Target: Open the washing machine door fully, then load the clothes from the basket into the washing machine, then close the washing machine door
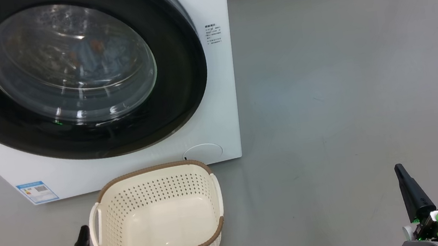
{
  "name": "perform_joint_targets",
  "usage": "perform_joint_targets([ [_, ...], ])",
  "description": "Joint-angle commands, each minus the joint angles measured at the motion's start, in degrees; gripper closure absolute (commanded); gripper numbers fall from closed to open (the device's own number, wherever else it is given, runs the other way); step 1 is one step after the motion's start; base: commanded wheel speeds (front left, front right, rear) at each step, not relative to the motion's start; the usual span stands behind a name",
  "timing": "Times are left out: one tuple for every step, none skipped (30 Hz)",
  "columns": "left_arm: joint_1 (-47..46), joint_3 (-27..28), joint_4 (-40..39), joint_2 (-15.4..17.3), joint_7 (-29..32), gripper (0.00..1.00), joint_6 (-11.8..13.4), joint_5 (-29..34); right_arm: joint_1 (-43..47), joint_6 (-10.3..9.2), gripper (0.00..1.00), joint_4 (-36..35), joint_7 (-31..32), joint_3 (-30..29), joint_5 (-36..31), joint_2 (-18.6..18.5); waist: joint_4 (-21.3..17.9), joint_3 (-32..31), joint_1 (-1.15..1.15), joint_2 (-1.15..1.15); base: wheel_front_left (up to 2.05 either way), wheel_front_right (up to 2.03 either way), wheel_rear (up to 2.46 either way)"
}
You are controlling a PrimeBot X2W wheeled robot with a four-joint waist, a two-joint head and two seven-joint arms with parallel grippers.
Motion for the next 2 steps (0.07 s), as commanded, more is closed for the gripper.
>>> perform_joint_targets([
  [-2.36,2.04,-1.16,0.73,0.3,1.0,-0.18,0.78,-2.33,0.1,1.0,-1.44,0.43,1.29,0.4,-0.7,0.0,0.0,0.0,0.0,0.0,0.0,0.0],
  [-2.36,2.04,-1.16,0.73,0.3,1.0,-0.18,0.78,-2.33,0.1,1.0,-1.44,0.43,1.29,0.4,-0.7,0.0,0.0,0.0,0.0,0.0,0.0,0.0],
])
